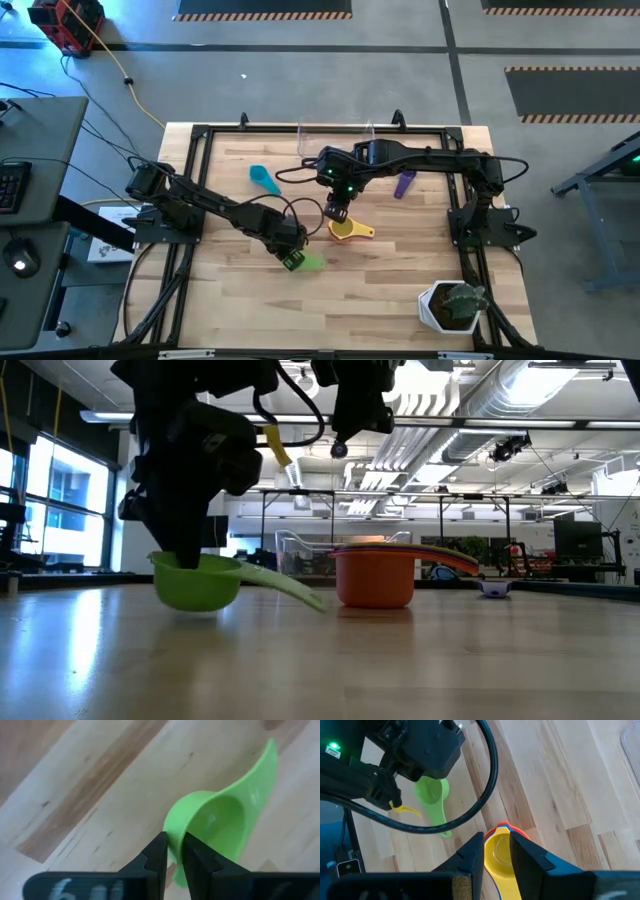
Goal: Nest measuring cups in basket
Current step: Stack the green measuring cup on top of the yellow measuring cup
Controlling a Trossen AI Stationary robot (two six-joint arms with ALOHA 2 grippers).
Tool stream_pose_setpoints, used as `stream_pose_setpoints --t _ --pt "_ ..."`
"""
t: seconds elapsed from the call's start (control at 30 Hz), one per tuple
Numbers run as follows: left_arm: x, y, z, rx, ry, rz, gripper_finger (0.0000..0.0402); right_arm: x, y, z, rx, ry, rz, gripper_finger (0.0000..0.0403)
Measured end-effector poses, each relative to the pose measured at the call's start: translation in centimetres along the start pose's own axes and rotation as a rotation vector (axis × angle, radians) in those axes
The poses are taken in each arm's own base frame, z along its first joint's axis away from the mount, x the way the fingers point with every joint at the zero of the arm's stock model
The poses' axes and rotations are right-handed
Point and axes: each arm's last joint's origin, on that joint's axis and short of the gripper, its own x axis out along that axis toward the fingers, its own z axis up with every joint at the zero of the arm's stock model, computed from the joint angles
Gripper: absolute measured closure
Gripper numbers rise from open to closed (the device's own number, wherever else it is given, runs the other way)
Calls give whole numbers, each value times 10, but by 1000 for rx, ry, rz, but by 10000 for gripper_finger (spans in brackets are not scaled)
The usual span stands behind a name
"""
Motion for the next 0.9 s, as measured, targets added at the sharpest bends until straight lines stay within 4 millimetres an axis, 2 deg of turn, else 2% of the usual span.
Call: stream_pose_setpoints --t 0.4,0.9 --pt "0 2 4 -5 5 -11 327 0 3 -1 -7 3 3 318" --pt "-4 9 13 -16 95 -85 325 3 16 -5 -34 11 13 318"
